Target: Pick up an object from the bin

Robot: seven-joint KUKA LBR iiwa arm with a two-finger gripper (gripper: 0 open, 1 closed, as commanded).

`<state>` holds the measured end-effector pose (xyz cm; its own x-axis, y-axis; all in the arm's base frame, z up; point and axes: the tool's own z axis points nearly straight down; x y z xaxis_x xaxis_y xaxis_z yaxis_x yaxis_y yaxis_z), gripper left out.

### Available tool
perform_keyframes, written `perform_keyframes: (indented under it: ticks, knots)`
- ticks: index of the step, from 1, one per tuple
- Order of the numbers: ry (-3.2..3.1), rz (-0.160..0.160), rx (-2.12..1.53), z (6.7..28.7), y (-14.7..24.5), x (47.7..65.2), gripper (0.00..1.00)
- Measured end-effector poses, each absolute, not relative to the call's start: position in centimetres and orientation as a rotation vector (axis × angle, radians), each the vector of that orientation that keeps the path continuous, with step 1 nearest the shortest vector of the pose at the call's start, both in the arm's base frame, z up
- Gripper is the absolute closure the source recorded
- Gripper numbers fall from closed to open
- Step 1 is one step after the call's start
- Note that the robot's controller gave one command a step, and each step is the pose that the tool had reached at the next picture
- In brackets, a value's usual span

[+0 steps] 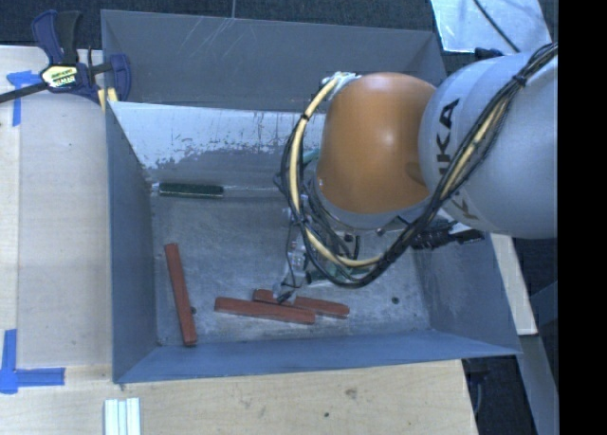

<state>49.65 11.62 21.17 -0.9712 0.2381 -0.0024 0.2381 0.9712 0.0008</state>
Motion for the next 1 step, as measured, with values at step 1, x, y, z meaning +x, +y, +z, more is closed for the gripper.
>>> perform_keyframes:
  ticks: [1]
  knots:
    - [3.068, -0.002, 0.699, 6.76, 13.58, 51.62, 0.00]
